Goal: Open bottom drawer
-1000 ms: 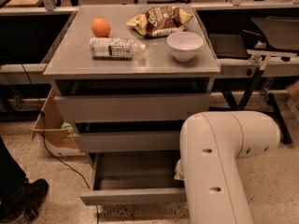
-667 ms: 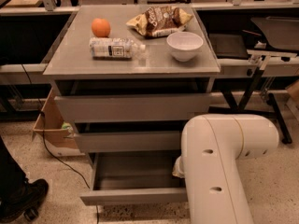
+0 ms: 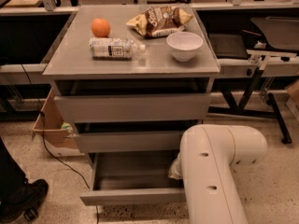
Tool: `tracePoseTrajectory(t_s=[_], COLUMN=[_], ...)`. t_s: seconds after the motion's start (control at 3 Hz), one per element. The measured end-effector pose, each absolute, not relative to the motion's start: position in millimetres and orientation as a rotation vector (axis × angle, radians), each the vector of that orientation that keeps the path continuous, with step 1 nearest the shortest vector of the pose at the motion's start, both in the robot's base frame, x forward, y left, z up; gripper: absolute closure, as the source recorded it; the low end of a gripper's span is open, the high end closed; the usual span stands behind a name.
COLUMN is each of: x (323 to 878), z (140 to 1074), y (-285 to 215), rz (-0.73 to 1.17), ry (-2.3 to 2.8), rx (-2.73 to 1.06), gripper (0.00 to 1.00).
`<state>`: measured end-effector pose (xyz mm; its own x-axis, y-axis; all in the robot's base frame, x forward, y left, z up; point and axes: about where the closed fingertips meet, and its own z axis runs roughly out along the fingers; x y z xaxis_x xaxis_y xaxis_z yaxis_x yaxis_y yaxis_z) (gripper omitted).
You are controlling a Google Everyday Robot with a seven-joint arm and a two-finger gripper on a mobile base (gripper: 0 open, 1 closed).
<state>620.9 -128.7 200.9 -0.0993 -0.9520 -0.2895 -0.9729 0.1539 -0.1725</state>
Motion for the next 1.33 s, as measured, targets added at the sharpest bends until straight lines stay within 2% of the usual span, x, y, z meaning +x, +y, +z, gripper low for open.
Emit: tracePoseTrajectory(t_s=[0.67,1.33], x=[595,549], z=[162,166], y=[-137,-150], rz=[0.211,0.305], ry=[2.218,2.337], rx=[-1.794,-1.778], gripper=[1.0,1.0])
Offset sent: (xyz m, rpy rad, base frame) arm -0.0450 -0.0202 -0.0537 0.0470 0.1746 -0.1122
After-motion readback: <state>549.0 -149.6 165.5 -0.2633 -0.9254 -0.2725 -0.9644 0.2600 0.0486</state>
